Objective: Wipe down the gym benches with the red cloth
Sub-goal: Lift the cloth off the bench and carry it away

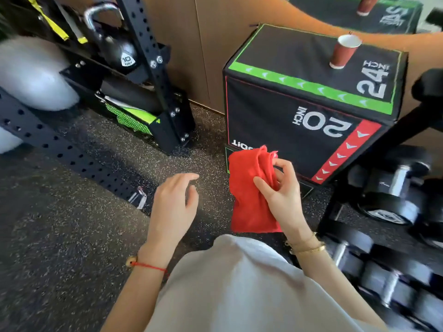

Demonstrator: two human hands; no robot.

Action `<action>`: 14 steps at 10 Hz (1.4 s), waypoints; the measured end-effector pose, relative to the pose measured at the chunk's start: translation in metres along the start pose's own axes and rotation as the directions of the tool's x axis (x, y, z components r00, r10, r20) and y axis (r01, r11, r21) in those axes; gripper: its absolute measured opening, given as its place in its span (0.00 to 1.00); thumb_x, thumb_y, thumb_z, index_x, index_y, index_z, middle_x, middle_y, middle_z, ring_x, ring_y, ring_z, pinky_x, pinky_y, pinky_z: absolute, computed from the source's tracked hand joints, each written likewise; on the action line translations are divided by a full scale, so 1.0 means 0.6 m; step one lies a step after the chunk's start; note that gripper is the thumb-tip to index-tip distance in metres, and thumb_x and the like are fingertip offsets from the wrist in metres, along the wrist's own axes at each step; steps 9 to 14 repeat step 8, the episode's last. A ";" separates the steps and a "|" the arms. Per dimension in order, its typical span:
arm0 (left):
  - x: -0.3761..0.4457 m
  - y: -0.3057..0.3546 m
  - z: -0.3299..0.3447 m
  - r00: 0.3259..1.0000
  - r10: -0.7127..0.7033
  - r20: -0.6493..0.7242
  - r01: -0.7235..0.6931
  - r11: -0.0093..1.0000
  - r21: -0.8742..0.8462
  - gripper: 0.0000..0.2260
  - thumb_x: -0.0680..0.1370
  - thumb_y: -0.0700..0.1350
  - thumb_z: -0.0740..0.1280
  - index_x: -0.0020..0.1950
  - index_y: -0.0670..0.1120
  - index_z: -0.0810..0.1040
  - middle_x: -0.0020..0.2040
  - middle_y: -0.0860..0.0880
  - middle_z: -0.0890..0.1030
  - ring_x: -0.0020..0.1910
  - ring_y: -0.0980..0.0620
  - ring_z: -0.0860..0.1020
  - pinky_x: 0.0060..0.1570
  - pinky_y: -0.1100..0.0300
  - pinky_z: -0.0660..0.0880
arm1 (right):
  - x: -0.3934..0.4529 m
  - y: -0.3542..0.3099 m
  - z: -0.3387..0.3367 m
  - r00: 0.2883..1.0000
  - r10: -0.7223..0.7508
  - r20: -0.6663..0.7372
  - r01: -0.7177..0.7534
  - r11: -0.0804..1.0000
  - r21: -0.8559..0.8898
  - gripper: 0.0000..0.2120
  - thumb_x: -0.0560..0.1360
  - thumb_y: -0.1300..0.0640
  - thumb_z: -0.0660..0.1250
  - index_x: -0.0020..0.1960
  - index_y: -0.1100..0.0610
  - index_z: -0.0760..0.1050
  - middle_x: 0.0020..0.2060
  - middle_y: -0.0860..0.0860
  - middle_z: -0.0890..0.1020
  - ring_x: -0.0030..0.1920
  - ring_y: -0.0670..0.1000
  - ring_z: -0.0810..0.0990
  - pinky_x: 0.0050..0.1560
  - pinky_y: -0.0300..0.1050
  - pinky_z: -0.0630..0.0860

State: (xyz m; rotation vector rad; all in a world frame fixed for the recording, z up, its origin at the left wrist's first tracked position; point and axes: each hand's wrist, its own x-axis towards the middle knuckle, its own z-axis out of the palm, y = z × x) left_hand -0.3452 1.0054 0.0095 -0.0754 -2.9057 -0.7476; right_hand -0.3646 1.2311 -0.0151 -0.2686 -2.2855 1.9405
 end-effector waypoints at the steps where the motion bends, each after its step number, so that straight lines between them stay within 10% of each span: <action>1: 0.070 -0.036 -0.014 0.998 0.043 0.039 -0.043 0.999 -0.004 0.12 0.80 0.39 0.63 0.62 0.45 0.78 0.58 0.49 0.82 0.58 0.49 0.78 0.62 0.54 0.72 | 0.042 -0.010 0.044 1.000 -0.003 -0.019 0.003 1.000 -0.003 0.18 0.71 0.58 0.72 0.56 0.49 0.69 0.43 0.49 0.85 0.46 0.52 0.84 0.51 0.63 0.78; 8: 0.484 -0.087 0.055 0.982 0.137 0.129 -0.125 0.988 -0.094 0.13 0.80 0.39 0.62 0.63 0.45 0.78 0.60 0.49 0.81 0.60 0.50 0.77 0.64 0.51 0.72 | 0.395 -0.004 0.138 0.970 0.133 -0.201 -0.130 0.991 0.029 0.18 0.71 0.59 0.73 0.57 0.54 0.70 0.42 0.50 0.85 0.46 0.55 0.83 0.52 0.62 0.78; 14: 0.484 -0.087 0.055 0.982 0.137 0.129 -0.125 0.988 -0.094 0.13 0.80 0.39 0.62 0.63 0.45 0.78 0.60 0.49 0.81 0.60 0.50 0.77 0.64 0.51 0.72 | 0.395 -0.004 0.138 0.970 0.133 -0.201 -0.130 0.991 0.029 0.18 0.71 0.59 0.73 0.57 0.54 0.70 0.42 0.50 0.85 0.46 0.55 0.83 0.52 0.62 0.78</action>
